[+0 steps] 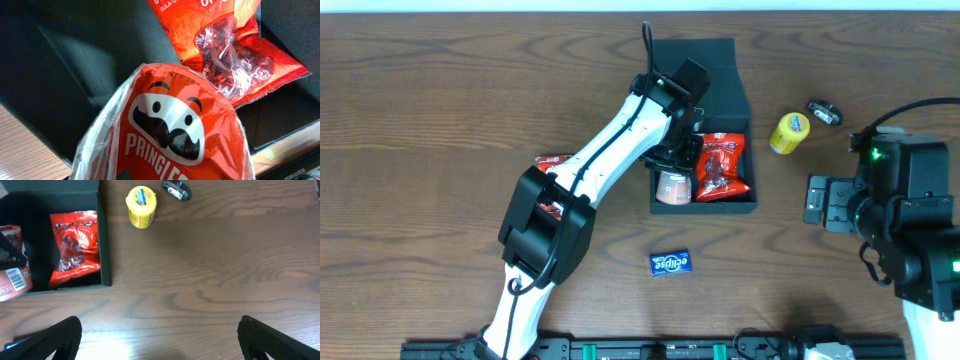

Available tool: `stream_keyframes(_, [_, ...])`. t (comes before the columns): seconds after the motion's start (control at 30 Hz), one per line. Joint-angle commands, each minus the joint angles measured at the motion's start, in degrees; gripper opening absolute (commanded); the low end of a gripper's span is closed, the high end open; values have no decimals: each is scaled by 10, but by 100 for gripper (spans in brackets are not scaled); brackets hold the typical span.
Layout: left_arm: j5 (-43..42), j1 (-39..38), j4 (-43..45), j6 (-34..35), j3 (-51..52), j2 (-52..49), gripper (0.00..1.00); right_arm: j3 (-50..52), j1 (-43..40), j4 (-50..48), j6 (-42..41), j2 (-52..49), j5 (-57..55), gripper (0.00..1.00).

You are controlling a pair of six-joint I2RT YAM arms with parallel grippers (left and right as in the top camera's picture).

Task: Pack container
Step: 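Lift the can and carry it into the black box, then lower the can into the box beside the candy bag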

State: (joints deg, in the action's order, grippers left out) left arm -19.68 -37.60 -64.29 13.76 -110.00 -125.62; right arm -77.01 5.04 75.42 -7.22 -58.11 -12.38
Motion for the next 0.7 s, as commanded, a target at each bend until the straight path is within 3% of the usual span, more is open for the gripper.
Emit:
stream_keyframes(0.0, [13,0,-4,6,-15,-7,40,0,-5,0,-10,0,2,99])
stream_keyframes(0.13, [19,0,-4,6,-15,-7,41,0,-5,0,-10,0,2,99])
stream_keyframes(0.2, [19,0,-4,7,-15,-7,52,0,-5,0,-10,0,2,99])
stream_keyframes(0.47, [19,0,-4,7,-15,-7,64,0,-5,0,-10,0,2,99])
stream_keyframes(0.67, [23,0,-3,7,-15,-7,95,0,-5,0,-10,0,2,99])
